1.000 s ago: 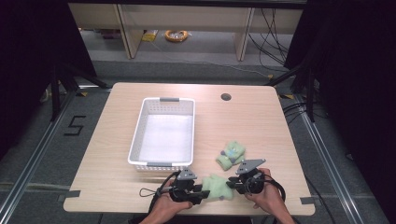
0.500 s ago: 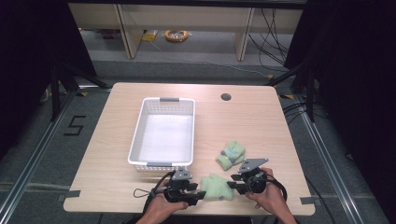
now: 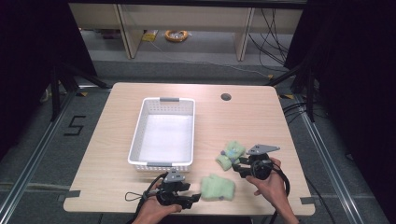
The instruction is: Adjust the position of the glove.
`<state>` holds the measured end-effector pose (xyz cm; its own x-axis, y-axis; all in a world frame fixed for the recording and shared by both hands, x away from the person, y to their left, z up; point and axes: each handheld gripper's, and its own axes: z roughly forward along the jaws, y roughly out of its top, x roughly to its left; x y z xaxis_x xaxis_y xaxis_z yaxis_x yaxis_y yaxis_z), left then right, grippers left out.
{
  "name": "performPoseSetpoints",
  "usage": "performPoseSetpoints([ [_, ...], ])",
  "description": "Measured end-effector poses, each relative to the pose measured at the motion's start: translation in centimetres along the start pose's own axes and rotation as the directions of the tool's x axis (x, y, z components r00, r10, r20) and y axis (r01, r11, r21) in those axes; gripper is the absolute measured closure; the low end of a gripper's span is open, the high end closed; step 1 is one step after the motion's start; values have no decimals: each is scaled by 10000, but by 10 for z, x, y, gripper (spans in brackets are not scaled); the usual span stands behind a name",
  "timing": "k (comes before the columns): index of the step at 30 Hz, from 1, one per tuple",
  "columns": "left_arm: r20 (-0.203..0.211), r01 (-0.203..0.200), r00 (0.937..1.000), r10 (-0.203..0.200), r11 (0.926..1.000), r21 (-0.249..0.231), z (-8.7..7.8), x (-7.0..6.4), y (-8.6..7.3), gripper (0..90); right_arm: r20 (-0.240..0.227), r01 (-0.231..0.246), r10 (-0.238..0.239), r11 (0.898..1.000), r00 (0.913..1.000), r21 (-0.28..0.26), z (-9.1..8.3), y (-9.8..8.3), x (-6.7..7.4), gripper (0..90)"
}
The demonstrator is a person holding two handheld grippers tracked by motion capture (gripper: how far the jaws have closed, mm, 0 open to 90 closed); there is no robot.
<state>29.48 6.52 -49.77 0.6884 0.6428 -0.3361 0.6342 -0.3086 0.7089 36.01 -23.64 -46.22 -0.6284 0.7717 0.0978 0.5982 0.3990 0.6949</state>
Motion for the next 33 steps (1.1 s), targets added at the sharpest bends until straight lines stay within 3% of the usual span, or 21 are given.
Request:
performPoseSetpoints([
  [2,90,48,9999,-48,10000,3,-1,1,0,406,246,-57,60,9999,9997,-132,5,7,-3,564],
  [6,65,3,10000,-3,10000,-21,-4,1,0,405,302,-403,402,9992,9987,38,14,19,-5,562],
  [7,151,42,9999,-42,10000,-24,-4,1,0,405,501,-194,197,9998,9985,-64,20,21,-8,562],
  [8,71,57,10000,-57,9999,-90,-5,1,-1,405,563,-587,590,9982,9967,-73,24,23,-7,562],
  [10,175,108,9998,-108,9999,0,-5,1,-1,402,612,-868,846,9957,9945,338,29,27,-9,562],
  [11,189,104,9998,-104,9999,-3,-5,1,-2,401,672,-677,668,9976,9955,114,34,27,-12,561],
  [12,153,96,9998,-96,10000,13,-5,1,-3,401,668,-949,928,9950,9934,297,37,28,-11,561],
  [15,277,107,9996,-109,9999,65,-3,1,-3,399,900,-1181,1114,9904,9897,725,43,29,-14,560],
  [18,264,11,9996,-15,9999,149,-3,1,-4,399,922,-1327,1276,9898,9875,512,50,29,-16,559],
  [20,245,-14,9997,10,9999,171,-3,2,-4,399,875,-1445,1368,9855,9867,893,52,30,-16,556],
  [23,219,-29,9998,26,9999,160,-3,1,-4,400,1096,-1547,1434,9826,9836,1029,58,31,-14,553],
  [26,221,-35,9998,31,9998,180,-2,0,-5,400,1102,-1918,1806,9762,9774,1011,65,29,-15,562],
  [27,204,36,9998,-39,9999,138,-1,-1,-6,400,1155,-2070,1985,9760,9733,672,68,28,-15,564],
  [28,306,20,9995,-25,9999,163,-1,0,-6,401,1105,-1828,1713,9776,9790,1042,68,29,-16,575],
  [30,320,-31,9995,22,9996,291,0,0,-7,401,1182,-1807,1683,9781,9786,1031,68,29,-15,582],
  [31,217,-62,9997,57,9997,232,1,-1,-7,401,1148,-1551,1431,9825,9830,1035,69,29,-15,591],
  [32,218,-49,9998,44,9997,255,1,-1,-7,401,1448,-1565,1425,9836,9791,902,71,28,-12,603],
  [33,265,-46,9996,39,9997,255,1,-2,-7,401,1506,-1368,1222,9865,9810,905,71,28,-13,611],
])
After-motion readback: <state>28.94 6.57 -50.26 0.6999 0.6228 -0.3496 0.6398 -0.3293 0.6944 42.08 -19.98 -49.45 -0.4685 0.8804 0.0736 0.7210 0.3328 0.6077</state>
